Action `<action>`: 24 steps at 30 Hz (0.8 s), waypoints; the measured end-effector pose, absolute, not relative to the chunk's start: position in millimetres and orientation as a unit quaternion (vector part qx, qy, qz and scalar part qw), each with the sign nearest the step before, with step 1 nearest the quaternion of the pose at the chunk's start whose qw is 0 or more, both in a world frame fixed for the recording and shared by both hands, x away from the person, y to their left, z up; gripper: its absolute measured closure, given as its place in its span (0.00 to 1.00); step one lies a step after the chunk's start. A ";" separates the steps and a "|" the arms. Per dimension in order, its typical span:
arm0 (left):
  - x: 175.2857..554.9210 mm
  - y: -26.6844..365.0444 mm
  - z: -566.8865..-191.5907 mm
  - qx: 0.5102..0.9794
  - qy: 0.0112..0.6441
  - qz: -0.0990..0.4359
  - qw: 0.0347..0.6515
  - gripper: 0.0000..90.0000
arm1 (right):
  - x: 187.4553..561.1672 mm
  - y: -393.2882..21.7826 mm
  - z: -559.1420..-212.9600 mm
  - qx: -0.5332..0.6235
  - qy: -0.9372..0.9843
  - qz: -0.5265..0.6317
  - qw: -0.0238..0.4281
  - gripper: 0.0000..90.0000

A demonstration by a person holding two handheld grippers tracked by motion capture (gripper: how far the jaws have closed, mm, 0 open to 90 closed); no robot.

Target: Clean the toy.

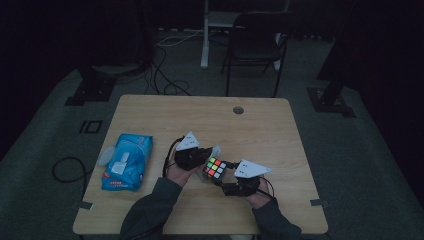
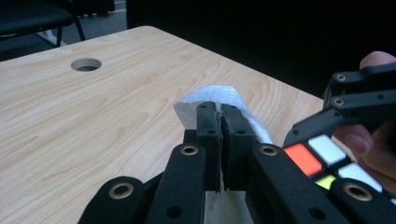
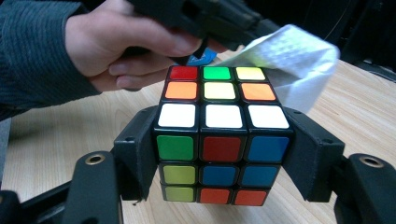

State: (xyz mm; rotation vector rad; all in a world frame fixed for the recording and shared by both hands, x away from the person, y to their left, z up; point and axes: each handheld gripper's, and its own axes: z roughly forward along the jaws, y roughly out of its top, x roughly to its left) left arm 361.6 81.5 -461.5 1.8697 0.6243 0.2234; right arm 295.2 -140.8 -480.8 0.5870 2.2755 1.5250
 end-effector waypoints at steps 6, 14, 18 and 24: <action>360.9 79.3 -456.3 0.783 0.256 0.080 0.561 0.98 | 294.7 -137.6 -483.3 0.198 0.807 0.529 0.170 0.39; 358.3 79.6 -456.7 0.791 0.252 0.059 0.554 0.97 | 295.0 -135.5 -487.2 0.194 0.813 0.519 0.181 0.39; 364.0 82.4 -462.8 0.796 0.258 0.040 0.545 0.97 | 291.9 -134.3 -484.7 0.181 0.815 0.517 0.190 0.39; 366.1 83.4 -465.0 0.804 0.251 0.029 0.538 0.97 | 289.5 -133.2 -484.0 0.172 0.818 0.514 0.192 0.39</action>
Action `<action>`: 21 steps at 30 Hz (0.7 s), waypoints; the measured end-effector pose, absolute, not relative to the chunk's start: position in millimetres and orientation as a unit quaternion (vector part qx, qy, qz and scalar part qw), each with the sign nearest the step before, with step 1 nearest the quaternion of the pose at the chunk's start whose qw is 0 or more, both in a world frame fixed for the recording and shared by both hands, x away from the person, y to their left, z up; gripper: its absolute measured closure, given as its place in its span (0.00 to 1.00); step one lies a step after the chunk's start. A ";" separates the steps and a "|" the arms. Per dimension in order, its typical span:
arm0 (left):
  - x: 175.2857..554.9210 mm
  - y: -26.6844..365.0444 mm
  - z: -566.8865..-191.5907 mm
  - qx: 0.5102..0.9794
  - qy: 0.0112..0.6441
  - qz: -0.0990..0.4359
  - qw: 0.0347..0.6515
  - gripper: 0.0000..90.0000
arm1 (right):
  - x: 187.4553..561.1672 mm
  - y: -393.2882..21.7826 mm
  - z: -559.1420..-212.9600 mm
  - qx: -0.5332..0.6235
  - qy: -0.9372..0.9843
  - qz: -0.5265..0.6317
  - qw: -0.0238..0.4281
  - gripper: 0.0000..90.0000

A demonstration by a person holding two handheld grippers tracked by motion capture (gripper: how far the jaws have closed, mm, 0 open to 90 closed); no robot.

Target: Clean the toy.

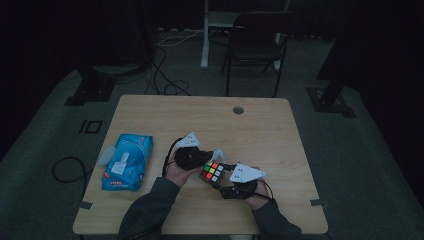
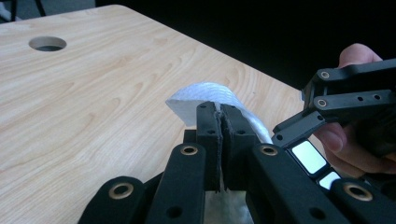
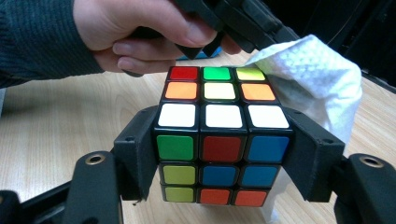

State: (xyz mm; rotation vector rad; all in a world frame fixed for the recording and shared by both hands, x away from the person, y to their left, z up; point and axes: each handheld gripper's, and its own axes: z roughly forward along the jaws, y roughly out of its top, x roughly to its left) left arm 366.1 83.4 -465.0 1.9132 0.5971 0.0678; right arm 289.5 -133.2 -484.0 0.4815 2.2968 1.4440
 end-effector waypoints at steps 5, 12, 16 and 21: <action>364.3 80.7 -464.9 0.809 0.242 0.019 0.535 0.97 | 288.4 -130.5 -484.9 0.164 0.822 0.507 0.199 0.39; 364.6 80.0 -463.8 0.817 0.234 0.009 0.526 0.97 | 288.4 -129.4 -487.0 0.162 0.827 0.498 0.205 0.39; 366.7 81.2 -463.0 0.823 0.231 0.007 0.519 0.97 | 287.3 -128.5 -486.9 0.158 0.828 0.495 0.210 0.39; 370.4 79.9 -464.3 0.833 0.231 -0.002 0.503 0.97 | 285.9 -126.1 -488.0 0.151 0.832 0.488 0.215 0.39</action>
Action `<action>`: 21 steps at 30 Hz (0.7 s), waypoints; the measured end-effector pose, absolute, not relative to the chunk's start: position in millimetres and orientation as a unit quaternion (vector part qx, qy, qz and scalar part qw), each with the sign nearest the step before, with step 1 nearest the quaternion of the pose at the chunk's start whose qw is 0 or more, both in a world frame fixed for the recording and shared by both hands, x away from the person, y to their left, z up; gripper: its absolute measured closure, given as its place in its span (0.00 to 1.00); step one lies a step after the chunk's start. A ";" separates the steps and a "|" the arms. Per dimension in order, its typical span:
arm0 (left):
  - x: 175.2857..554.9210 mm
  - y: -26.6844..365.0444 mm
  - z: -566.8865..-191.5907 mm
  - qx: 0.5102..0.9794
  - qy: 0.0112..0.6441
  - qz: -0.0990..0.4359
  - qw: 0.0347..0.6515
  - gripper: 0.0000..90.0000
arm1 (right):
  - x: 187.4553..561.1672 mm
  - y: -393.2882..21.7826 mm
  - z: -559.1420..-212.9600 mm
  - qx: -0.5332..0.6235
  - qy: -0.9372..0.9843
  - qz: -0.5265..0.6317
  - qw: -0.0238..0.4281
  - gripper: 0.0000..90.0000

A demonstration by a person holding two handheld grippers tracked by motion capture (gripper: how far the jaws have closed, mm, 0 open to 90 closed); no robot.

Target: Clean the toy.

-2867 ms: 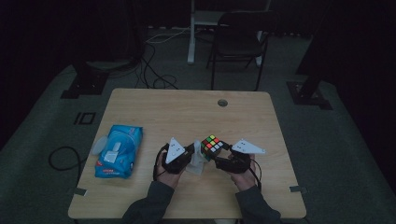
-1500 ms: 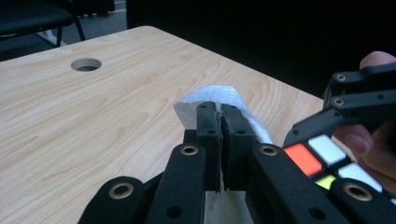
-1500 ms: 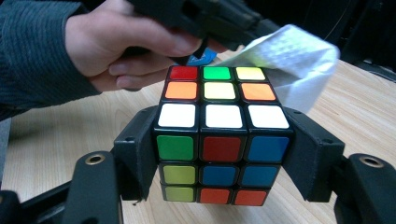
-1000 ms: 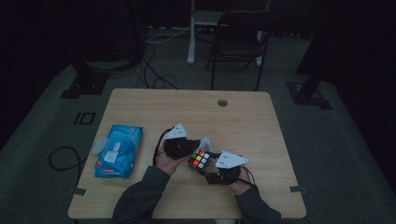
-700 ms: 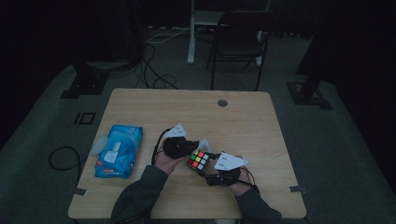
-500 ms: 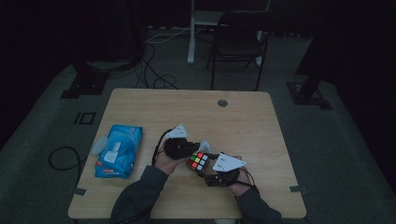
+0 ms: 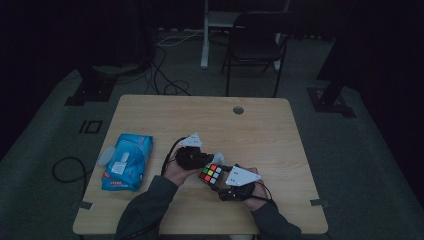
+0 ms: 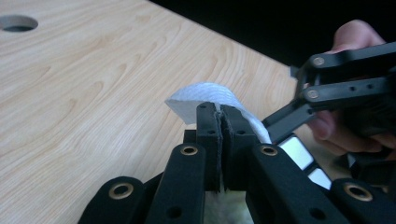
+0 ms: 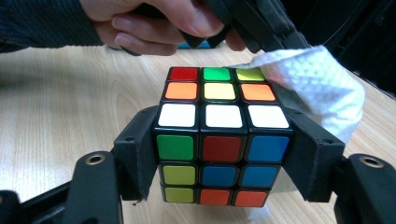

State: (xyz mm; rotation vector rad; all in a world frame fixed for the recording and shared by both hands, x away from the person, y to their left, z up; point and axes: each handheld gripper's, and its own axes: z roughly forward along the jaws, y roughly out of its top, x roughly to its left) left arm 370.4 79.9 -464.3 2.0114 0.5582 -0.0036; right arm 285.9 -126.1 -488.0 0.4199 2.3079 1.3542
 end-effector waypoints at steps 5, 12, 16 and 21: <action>370.6 76.4 -465.0 0.835 0.226 -0.006 0.501 0.97 | 285.4 -124.6 -488.5 0.148 0.833 0.487 0.215 0.39; 370.3 72.7 -462.6 0.840 0.215 -0.006 0.499 0.97 | 285.6 -125.6 -488.1 0.148 0.832 0.488 0.217 0.39; 373.1 76.2 -462.0 0.841 0.220 -0.001 0.494 0.97 | 285.3 -126.4 -487.5 0.151 0.831 0.489 0.217 0.39; 375.9 82.2 -461.6 0.843 0.226 0.003 0.489 0.97 | 285.4 -126.4 -487.5 0.150 0.831 0.489 0.218 0.39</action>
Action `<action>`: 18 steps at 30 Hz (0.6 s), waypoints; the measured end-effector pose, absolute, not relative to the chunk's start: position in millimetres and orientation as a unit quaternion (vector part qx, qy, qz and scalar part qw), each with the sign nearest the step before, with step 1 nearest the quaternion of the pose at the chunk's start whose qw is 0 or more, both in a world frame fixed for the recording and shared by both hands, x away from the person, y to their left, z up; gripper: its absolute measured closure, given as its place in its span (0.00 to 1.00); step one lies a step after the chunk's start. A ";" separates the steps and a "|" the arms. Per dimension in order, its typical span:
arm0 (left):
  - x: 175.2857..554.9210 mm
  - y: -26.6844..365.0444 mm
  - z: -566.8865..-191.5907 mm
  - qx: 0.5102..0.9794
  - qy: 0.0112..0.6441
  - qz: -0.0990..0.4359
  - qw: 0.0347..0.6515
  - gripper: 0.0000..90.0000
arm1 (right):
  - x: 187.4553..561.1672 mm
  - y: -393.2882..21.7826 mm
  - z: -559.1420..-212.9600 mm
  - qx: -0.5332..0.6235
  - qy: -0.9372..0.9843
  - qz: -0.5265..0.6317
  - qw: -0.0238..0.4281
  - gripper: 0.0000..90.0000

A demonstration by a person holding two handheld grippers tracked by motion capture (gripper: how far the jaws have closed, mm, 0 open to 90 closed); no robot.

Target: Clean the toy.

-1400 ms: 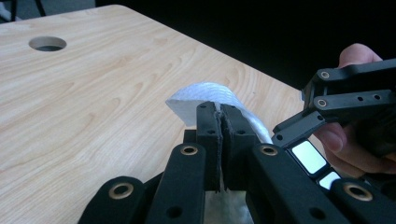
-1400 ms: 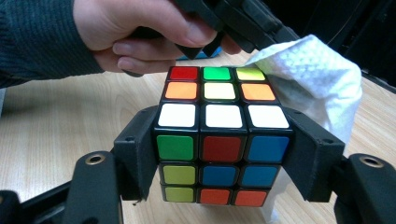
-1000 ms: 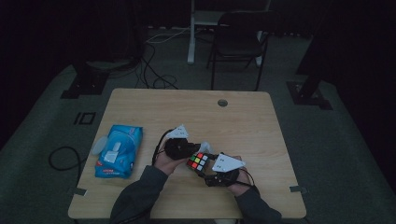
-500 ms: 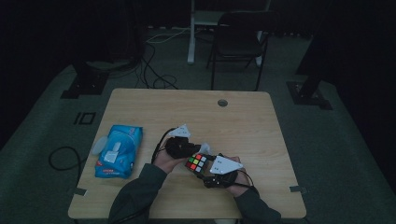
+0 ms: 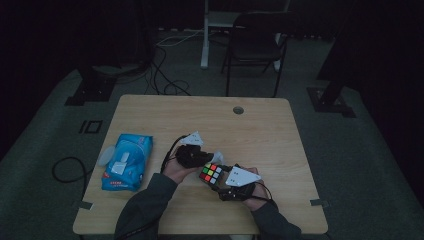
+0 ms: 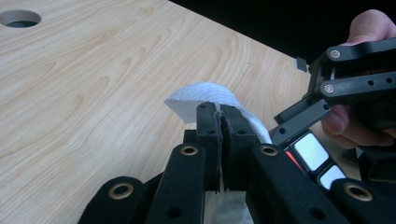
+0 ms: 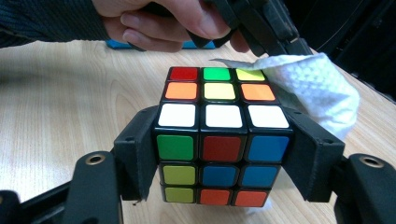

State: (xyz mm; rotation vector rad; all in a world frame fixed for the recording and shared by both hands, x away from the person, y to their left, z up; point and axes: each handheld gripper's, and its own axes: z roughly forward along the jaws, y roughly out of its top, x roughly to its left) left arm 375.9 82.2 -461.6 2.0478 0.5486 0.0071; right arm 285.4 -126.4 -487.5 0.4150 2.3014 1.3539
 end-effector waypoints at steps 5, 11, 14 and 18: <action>375.2 80.3 -461.0 0.843 0.222 0.001 0.490 0.97 | 285.6 -126.2 -487.7 0.150 0.831 0.489 0.218 0.39; 374.0 75.0 -461.4 0.842 0.218 -0.006 0.494 0.97 | 286.4 -126.5 -488.0 0.150 0.831 0.489 0.219 0.39; 373.6 72.1 -461.5 0.842 0.217 -0.008 0.493 0.97 | 286.7 -126.7 -488.3 0.151 0.831 0.488 0.219 0.39; 373.1 71.1 -461.0 0.843 0.214 -0.007 0.494 0.97 | 286.8 -127.0 -488.2 0.151 0.831 0.489 0.219 0.39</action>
